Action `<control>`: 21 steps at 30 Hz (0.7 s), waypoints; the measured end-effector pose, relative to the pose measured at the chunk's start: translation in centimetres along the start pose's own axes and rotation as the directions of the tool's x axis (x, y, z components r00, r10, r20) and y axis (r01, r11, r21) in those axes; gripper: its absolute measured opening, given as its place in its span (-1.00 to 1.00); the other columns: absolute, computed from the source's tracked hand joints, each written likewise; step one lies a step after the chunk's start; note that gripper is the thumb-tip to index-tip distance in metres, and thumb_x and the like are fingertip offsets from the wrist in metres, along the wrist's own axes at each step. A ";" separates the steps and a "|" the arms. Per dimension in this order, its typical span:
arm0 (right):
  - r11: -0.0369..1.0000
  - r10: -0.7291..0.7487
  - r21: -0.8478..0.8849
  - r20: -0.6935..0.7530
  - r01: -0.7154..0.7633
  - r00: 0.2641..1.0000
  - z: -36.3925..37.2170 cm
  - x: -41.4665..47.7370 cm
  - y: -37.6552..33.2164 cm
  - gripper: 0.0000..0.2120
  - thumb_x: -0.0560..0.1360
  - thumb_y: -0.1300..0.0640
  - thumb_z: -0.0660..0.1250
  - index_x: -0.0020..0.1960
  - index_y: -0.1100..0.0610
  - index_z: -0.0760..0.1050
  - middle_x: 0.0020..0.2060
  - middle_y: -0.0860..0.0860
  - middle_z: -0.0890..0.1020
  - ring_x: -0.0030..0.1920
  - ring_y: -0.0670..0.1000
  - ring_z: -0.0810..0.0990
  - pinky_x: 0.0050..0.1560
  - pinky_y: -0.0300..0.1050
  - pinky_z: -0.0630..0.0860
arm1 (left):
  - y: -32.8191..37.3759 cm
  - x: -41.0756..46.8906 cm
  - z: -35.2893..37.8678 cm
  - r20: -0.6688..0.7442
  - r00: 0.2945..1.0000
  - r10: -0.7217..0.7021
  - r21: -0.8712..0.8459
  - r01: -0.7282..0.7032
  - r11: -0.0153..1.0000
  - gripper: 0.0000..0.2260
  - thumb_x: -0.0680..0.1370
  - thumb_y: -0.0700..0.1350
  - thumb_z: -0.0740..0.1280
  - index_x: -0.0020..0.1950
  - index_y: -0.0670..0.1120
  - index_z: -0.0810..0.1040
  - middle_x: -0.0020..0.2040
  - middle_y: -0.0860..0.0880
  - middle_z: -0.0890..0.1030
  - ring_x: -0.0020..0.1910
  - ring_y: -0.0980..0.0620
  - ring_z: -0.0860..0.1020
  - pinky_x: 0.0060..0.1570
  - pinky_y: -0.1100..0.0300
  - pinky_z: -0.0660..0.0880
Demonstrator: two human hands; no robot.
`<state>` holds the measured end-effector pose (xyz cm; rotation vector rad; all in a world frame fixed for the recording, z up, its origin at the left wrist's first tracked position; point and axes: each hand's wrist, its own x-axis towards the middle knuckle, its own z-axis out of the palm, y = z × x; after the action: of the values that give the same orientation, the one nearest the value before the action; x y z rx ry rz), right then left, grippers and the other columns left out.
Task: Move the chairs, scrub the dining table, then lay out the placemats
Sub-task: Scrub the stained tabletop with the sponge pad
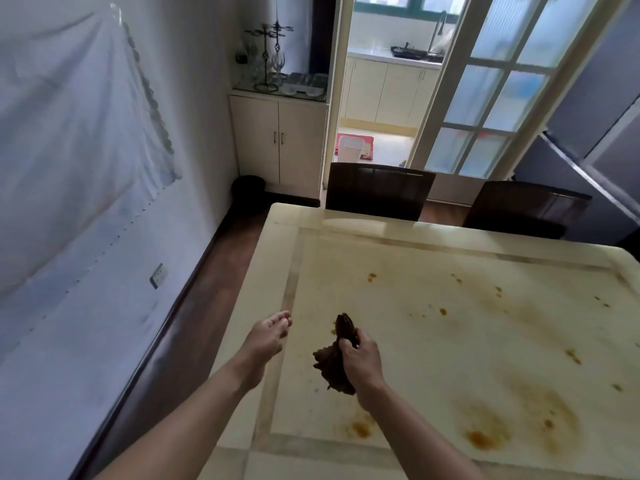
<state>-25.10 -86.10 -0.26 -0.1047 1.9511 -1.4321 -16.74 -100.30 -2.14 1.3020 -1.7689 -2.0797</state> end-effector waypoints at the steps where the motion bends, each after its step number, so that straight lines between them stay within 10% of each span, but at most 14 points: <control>1: 1.000 -0.007 -0.006 0.000 0.007 1.000 0.2 0.9 -0.5 -0.89 0.59 0.29 0.09 0.03 0.23 0.39 -0.36 0.12 0.67 -0.40 0.18 0.66 -0.38 0.08 0.57 | 0.1 0.8 -0.1 -0.004 1.000 -0.006 0.006 0.006 1.000 -0.67 0.66 -0.14 0.10 0.42 -0.12 0.37 0.33 -0.06 0.48 0.25 -0.01 0.43 0.17 0.09 0.38; 15: 0.964 -0.155 -0.218 -0.006 0.150 0.988 5.7 18.5 -3.6 -0.88 0.52 0.12 0.14 -0.01 0.09 0.42 -0.12 0.19 0.61 -0.25 0.20 0.65 -0.40 0.13 0.62 | 0.2 12.9 -2.0 -0.097 0.995 0.026 0.126 -0.014 0.992 -0.63 0.64 -0.19 0.14 0.46 -0.14 0.31 0.42 -0.06 0.40 0.39 0.02 0.35 0.33 0.16 0.27; 18: 0.906 -0.172 -0.388 0.031 0.170 0.985 7.9 22.5 -3.5 -0.70 0.48 -0.09 0.12 0.17 -0.05 0.39 0.16 0.13 0.55 0.13 0.26 0.55 0.05 0.27 0.55 | 0.1 15.4 -2.9 -0.082 0.994 0.067 0.179 -0.051 0.983 -0.62 0.64 -0.19 0.14 0.47 -0.12 0.29 0.43 -0.04 0.38 0.40 0.04 0.34 0.27 0.24 0.24; 21: 0.671 -0.138 -0.718 0.124 0.185 0.983 9.1 25.2 -2.3 -0.47 0.62 -0.07 0.00 0.55 0.00 0.00 0.55 0.05 0.03 0.52 0.20 -0.01 0.50 0.18 -0.05 | -0.6 18.0 -4.1 -0.098 0.985 0.144 0.296 -0.110 0.949 -0.63 0.64 -0.16 0.15 0.46 -0.08 0.31 0.44 -0.01 0.36 0.42 0.06 0.32 0.32 0.24 0.23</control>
<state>-39.48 -105.71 -11.82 -0.6957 2.3976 -0.6361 -25.03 -113.61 -11.85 1.3062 -2.1015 -1.6867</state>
